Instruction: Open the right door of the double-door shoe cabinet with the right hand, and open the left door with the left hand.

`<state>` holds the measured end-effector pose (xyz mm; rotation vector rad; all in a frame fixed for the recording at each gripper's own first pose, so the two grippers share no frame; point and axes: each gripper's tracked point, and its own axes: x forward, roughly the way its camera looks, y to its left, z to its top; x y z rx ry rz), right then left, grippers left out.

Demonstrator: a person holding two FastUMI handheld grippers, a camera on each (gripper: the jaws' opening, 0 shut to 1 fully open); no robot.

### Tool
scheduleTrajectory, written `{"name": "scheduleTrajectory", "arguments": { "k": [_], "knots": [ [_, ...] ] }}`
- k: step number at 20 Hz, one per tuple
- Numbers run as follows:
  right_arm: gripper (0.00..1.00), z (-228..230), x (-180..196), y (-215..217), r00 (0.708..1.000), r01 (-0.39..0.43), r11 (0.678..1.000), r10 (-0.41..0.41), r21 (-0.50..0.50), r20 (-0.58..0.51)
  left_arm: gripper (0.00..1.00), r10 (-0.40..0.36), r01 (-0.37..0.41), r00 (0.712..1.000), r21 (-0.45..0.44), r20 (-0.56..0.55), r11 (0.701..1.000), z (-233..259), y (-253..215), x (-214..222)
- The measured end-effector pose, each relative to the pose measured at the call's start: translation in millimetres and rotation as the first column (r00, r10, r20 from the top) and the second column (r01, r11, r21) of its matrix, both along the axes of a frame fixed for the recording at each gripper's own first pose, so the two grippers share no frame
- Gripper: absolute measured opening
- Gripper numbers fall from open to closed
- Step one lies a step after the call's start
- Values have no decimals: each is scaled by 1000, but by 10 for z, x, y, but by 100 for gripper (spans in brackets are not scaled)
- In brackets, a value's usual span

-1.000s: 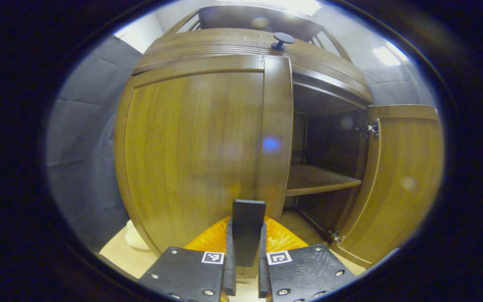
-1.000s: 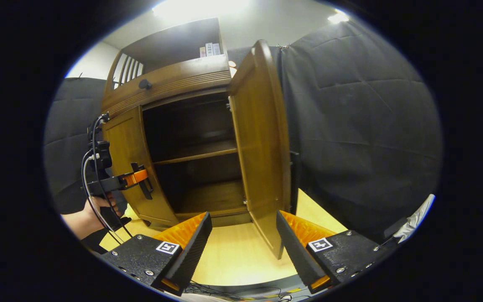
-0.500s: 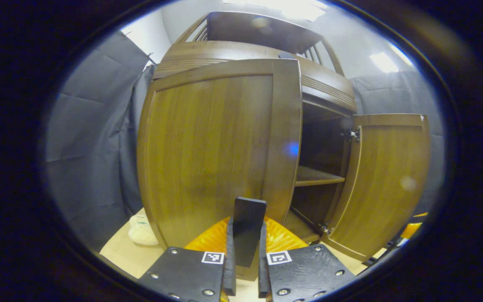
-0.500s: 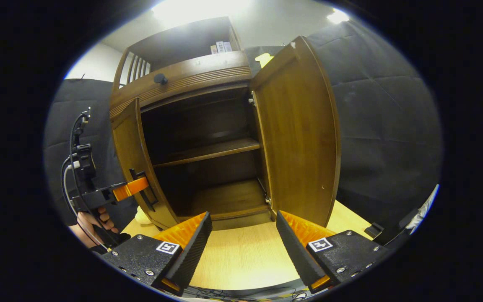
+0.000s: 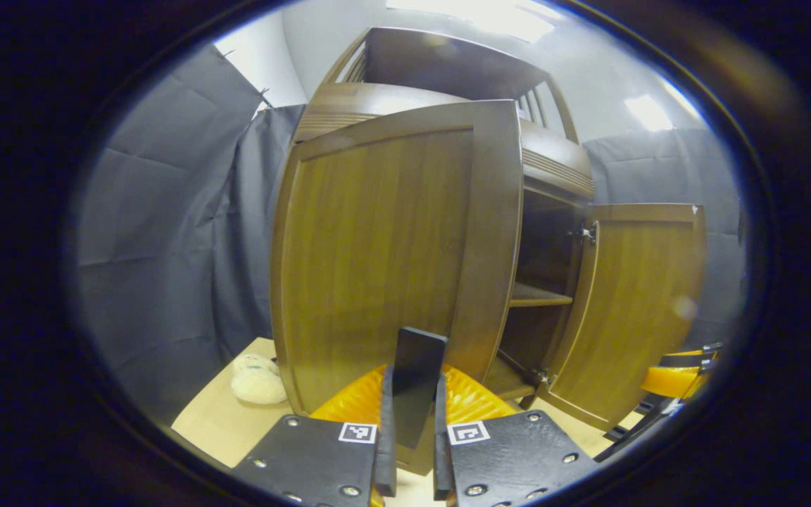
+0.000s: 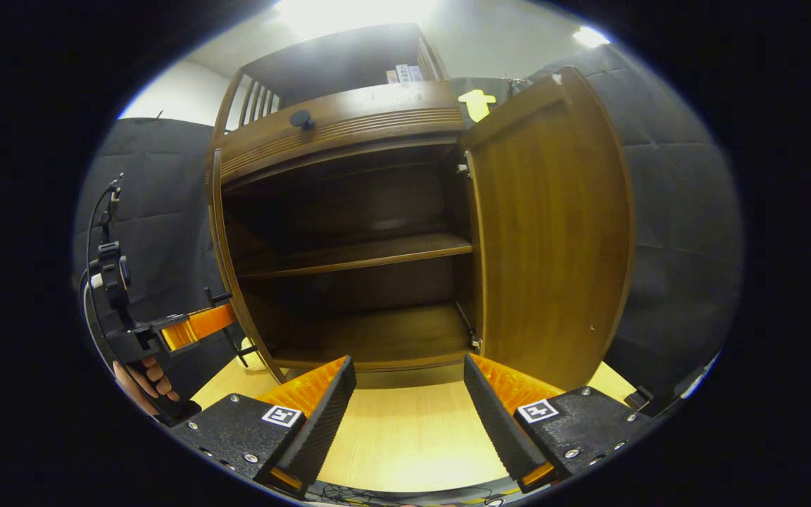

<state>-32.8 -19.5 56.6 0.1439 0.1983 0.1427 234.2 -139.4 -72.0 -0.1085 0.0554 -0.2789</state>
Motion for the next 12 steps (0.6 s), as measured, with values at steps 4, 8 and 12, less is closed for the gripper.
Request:
{"name": "scheduleTrajectory", "arguments": {
  "k": [4, 8, 12],
  "knots": [
    [92, 19, 49, 195, 999, -42, 999, 42, -16, 8, 22, 11, -11, 1000, 4, 12, 1000, 1, 9, 1],
    [96, -34, 88, 289, 998, -70, 997, 70, -20, -5, 22, 27, -27, 1000, -10, 12, 1000, -23, 23, 3],
    [96, -65, 101, 363, 996, -88, 996, 87, -13, -16, 15, 55, -55, 998, -10, 11, 998, -43, 33, 9]
  ]
}}
